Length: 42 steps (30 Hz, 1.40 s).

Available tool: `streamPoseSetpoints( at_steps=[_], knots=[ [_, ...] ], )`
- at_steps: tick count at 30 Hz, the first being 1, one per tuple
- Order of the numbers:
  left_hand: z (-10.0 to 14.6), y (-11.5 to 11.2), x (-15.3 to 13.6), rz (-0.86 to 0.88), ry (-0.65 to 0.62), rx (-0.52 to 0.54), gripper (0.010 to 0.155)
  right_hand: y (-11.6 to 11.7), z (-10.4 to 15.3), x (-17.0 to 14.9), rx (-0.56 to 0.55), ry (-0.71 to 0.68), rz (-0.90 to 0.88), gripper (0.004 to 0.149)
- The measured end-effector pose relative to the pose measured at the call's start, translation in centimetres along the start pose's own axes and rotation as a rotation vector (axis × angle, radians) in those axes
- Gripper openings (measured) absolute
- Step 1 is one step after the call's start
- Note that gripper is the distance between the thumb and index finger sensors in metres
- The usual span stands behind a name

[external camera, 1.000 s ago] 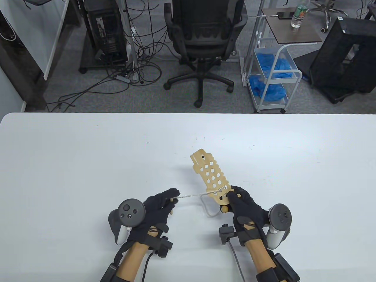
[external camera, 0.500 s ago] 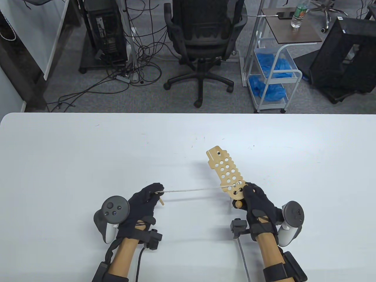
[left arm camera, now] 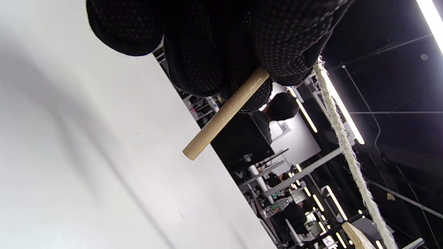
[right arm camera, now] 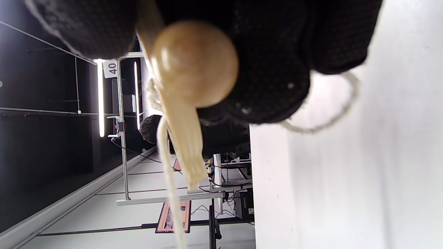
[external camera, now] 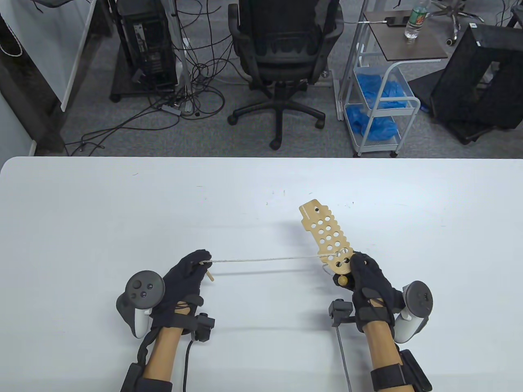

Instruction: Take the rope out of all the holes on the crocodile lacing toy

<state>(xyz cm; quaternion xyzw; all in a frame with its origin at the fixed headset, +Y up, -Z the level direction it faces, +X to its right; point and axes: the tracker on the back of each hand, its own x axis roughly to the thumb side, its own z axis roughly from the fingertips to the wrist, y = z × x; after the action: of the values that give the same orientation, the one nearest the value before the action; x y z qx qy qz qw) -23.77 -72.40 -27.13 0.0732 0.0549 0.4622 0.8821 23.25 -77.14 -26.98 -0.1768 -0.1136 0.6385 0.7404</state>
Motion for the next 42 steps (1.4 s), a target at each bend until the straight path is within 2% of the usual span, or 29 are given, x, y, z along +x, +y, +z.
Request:
streamPoseSetpoints(
  at_steps=[15, 21, 31, 42],
  knots=[
    [-0.1, 3.1, -2.5, 0.134, 0.104, 0.159, 0.044, -1.8, -0.3, -0.4, -0.075, 0.09, -0.189, 0.047],
    [-0.2, 3.7, -3.5, 0.18, 0.142, 0.187, 0.045, -2.4, -0.4, -1.0, -0.105, 0.143, -0.291, 0.048],
    [0.0, 4.6, -4.3, 0.286, 0.169, 0.257, 0.044, -3.4, -0.6, -1.4, -0.14, 0.155, -0.443, 0.048],
    [0.1, 5.2, -5.7, 0.392, 0.221, 0.28, 0.045, -4.0, -0.6, -1.8, -0.167, 0.168, -0.436, 0.05]
  ],
)
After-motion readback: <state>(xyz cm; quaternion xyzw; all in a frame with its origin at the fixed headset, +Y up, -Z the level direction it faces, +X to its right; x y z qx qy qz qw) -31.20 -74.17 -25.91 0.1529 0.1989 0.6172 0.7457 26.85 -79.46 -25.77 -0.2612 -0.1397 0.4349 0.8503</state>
